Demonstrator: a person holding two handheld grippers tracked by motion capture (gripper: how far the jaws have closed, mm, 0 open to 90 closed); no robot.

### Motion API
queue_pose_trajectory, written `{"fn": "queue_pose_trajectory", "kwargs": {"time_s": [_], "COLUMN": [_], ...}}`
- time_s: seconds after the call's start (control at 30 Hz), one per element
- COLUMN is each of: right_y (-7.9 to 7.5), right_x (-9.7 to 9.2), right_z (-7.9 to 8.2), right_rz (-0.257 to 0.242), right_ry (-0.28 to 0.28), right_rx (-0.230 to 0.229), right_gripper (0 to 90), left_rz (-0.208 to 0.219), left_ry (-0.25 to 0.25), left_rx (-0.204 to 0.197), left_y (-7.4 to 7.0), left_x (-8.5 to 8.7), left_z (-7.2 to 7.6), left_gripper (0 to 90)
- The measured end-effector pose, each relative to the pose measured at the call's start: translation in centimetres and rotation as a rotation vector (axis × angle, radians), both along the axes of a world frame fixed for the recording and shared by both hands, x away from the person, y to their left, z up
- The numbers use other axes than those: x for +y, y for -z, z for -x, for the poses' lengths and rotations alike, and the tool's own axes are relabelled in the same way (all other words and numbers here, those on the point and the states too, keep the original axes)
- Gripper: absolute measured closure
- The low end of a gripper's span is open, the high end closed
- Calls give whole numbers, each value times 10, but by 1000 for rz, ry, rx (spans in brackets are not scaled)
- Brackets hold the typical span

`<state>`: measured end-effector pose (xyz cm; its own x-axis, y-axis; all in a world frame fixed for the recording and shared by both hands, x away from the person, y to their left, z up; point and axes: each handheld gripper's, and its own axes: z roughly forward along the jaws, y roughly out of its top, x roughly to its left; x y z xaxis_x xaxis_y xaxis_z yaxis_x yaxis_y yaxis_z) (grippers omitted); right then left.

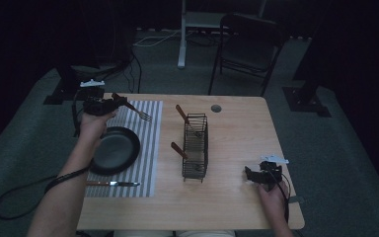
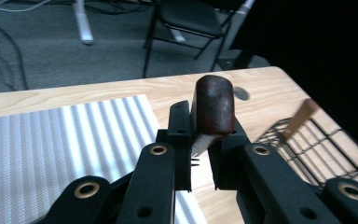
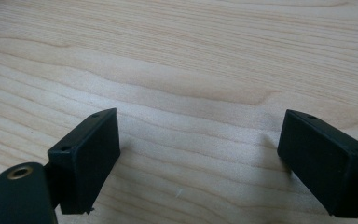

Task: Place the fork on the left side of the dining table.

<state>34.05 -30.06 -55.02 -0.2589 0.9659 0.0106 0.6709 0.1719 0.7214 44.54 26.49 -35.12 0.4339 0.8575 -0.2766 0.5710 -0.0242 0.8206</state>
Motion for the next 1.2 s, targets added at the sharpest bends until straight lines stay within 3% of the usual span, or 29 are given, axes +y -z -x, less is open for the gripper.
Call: {"fn": "queue_pose_trajectory", "kwargs": {"time_s": [0.2,0.33,0.4,0.47,0.5,0.6,0.63,0.7,0.73,0.9,1.0,1.2], "right_y": [0,0,0,0,0,0,0,0,0,0,0,0], "right_x": [0,0,1,1,2,2,2,2,2,2,2,2], "right_z": [0,0,-2,-2,-2,-1,-1,-1,0,0,0,0], "right_rz": [0,2,1,1,0,1,0,1,1,1,1,0], "right_ry": [0,2,10,11,15,14,15,13,12,11,11,11], "right_rx": [0,-1,-1,-1,-1,-1,-1,-3,-3,-3,-3,-3], "right_gripper": [125,128,131,132,133,133,133,133,133,133,133,133], "left_rz": [12,62,89,74,103,81,99,99,78,121,146,148], "left_ry": [-35,-77,-91,-99,-102,-130,-140,-140,-147,-151,-157,-157], "left_rx": [17,22,47,58,57,67,72,72,94,144,152,174], "left_y": [16,34,45,51,53,59,61,61,69,79,82,93], "left_x": [12,22,24,24,26,33,37,37,44,57,62,61], "left_z": [-3,-13,-15,-14,-13,-19,-23,-23,-33,-42,-44,-48], "left_gripper": [804,804,804,804,804,804,804,804,804,804,804,804]}}
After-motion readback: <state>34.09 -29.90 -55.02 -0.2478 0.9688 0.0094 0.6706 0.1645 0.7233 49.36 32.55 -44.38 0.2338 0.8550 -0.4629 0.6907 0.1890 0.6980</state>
